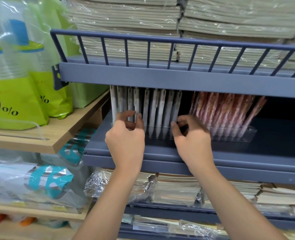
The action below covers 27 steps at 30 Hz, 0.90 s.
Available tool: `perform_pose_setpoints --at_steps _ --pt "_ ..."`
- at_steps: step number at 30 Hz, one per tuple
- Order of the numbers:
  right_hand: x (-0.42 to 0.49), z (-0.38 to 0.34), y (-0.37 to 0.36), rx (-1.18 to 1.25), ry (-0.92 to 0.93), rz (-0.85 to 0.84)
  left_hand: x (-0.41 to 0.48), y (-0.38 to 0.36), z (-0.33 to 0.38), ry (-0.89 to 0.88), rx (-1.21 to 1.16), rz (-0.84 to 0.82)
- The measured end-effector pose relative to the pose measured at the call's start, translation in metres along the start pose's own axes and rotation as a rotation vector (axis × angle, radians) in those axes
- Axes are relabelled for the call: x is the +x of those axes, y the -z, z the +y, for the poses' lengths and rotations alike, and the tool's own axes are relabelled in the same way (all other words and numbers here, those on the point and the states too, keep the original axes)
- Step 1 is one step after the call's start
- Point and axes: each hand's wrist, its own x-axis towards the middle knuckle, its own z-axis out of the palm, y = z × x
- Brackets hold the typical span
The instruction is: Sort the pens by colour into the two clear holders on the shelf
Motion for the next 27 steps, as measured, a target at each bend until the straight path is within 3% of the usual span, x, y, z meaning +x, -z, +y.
perform_pose_setpoints --at_steps 27 --pt "-0.0001 -0.0016 0.0012 0.025 -0.021 -0.013 0.0059 -0.0016 0.0005 0.008 0.057 -0.035"
